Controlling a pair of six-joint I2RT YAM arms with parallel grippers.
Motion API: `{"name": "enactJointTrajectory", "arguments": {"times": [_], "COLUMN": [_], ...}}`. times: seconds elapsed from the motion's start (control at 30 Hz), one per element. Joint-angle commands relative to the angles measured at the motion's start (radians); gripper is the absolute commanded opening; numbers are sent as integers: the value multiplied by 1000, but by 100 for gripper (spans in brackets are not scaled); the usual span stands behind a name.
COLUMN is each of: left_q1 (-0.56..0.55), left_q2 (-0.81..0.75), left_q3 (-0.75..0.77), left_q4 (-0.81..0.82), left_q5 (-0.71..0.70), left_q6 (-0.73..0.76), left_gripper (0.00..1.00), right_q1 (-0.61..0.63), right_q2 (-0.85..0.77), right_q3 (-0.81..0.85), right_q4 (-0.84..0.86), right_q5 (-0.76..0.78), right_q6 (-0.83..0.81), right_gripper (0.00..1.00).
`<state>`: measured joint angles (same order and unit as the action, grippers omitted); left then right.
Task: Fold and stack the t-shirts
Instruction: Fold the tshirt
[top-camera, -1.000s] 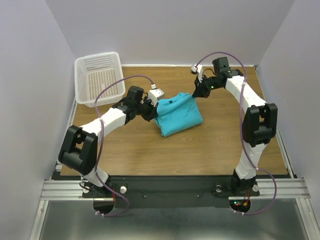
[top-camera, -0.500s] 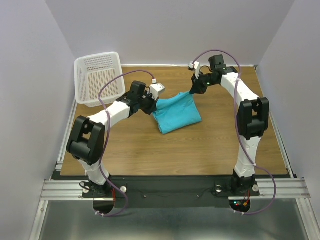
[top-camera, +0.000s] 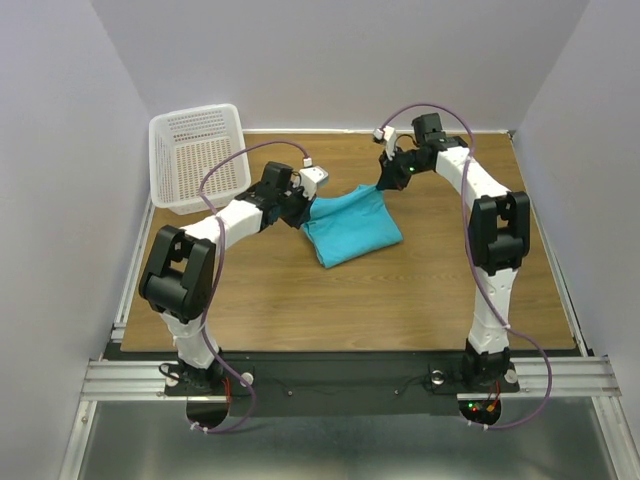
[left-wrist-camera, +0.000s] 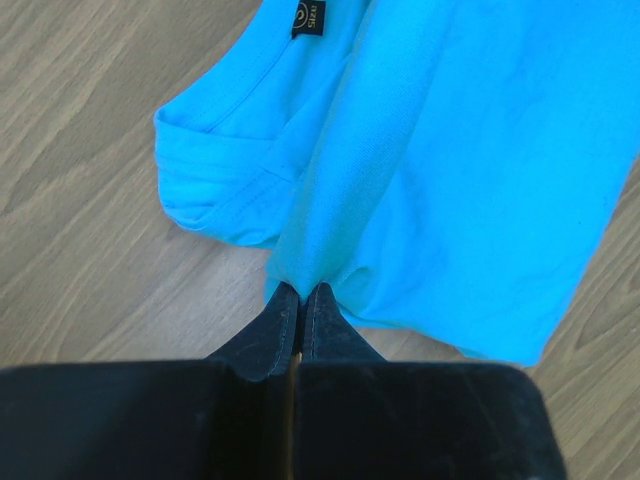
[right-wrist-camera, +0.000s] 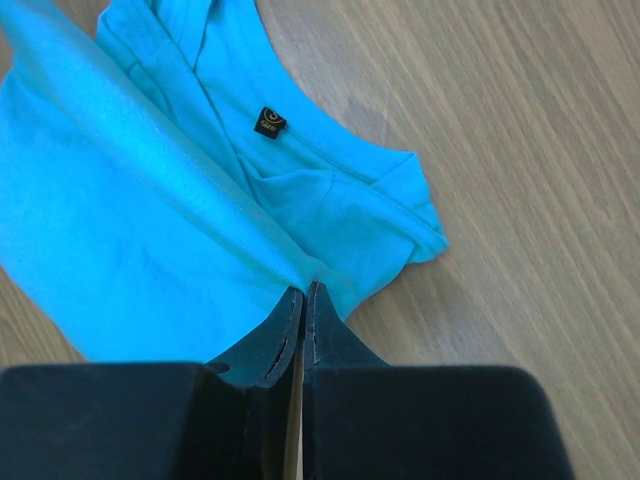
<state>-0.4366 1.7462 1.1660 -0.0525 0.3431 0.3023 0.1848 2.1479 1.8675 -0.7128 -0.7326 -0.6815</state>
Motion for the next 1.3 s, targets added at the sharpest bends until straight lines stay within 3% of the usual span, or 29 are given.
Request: {"name": "enactJointTrajectory", "arguments": {"times": [0.0, 1.13, 1.2, 1.23, 1.27], "left_q1": [13, 38, 38, 38, 39], "left_q2": [4, 114, 127, 134, 134], "left_q3": [52, 152, 161, 165, 173], "left_q4": [11, 71, 86, 95, 123], "left_q5": [-18, -93, -131, -148, -185], "left_q6": [11, -43, -60, -81, -97], "left_gripper": [0, 0, 11, 18, 32], "right_q1": [7, 10, 12, 13, 18], "right_q2": [4, 92, 101, 104, 101], "right_q3": [56, 104, 108, 104, 85], "right_q4": [64, 144, 163, 180, 231], "right_q5": [13, 105, 127, 139, 188], "right_q6": [25, 129, 166, 186, 238], "right_gripper": [1, 1, 3, 13, 18]}}
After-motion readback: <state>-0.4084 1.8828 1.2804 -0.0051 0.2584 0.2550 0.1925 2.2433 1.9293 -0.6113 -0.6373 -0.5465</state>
